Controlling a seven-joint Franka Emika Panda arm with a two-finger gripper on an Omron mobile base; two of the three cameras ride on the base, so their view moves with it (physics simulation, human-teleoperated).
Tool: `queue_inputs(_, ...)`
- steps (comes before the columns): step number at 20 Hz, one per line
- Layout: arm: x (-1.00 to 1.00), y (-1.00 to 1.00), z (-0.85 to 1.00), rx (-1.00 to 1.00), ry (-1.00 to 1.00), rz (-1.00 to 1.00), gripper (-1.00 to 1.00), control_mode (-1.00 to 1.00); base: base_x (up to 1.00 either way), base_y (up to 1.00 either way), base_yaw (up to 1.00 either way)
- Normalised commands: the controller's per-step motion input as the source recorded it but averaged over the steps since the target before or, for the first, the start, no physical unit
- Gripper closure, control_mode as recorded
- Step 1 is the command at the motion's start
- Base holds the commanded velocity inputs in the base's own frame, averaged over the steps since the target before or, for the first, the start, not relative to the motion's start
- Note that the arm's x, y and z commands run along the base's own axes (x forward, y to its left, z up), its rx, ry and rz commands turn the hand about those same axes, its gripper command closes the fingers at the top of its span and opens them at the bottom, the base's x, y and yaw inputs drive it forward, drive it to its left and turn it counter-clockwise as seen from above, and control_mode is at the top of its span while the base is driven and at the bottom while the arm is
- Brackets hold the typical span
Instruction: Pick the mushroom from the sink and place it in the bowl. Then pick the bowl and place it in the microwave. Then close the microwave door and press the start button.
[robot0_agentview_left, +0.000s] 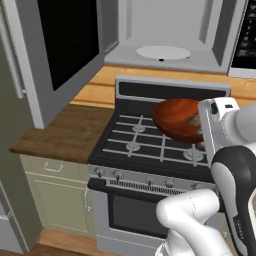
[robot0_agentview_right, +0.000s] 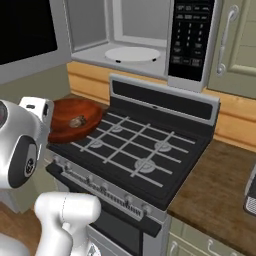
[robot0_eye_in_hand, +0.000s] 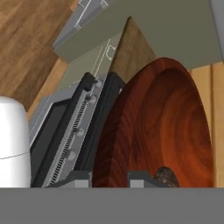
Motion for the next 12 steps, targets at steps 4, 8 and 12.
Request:
queue_inputs(4,0.00,0.00,0.00,0.00,0.00,0.00,1.00,1.00,0.43,-0.05,0.21)
queue_inputs(8,0.00,0.00,0.00,0.00,0.00,0.00,1.00,1.00,0.39,0.00,0.15)
queue_inputs(12,0.00,0.00,0.00,0.00,0.00,0.00,1.00,1.00,0.01,0.00,0.11)
